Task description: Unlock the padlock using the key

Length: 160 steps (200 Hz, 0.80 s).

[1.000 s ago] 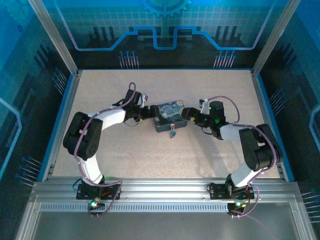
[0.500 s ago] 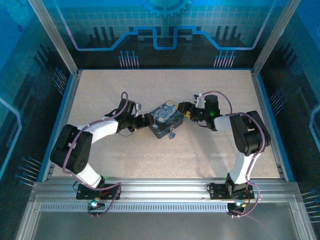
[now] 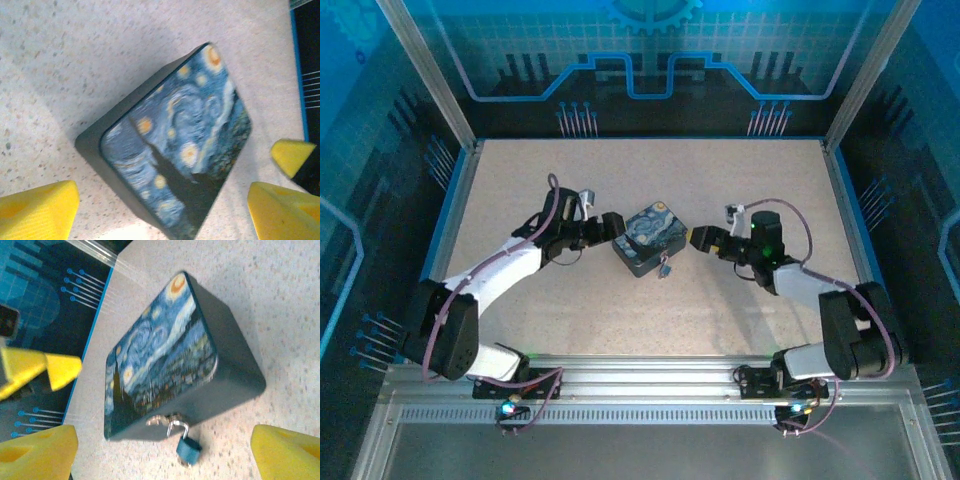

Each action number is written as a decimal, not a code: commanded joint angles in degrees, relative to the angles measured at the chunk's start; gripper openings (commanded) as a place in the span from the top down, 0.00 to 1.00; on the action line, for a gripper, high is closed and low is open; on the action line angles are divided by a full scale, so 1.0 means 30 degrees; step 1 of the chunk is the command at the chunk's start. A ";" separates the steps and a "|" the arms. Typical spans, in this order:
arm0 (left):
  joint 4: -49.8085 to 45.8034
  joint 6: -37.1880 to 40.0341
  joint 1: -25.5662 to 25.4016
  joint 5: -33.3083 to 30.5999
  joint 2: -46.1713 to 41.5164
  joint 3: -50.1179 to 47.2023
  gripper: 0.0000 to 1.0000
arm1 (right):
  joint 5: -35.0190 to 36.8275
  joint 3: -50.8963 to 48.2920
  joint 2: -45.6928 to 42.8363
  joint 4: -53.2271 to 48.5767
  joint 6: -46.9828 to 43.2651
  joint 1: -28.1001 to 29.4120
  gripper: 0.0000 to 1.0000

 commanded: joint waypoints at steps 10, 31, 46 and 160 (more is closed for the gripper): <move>-0.0309 -0.0327 -0.0813 0.1297 0.0311 0.1740 0.13 | -0.1004 -0.1303 -0.0707 -0.0738 -0.0493 0.0759 0.11; 0.1519 -0.1590 -0.1812 0.2661 0.1479 0.2255 0.21 | -0.1354 -0.1535 -0.0198 0.0253 -0.0446 0.1596 0.15; 0.2721 -0.2483 -0.2339 0.3233 0.2412 0.2443 0.26 | -0.1920 -0.1269 0.0770 0.1162 -0.0271 0.2104 0.21; 0.4423 -0.3962 -0.3721 0.3745 0.5087 0.2162 0.33 | -0.1594 0.0672 0.6461 0.4745 0.0027 0.3338 0.32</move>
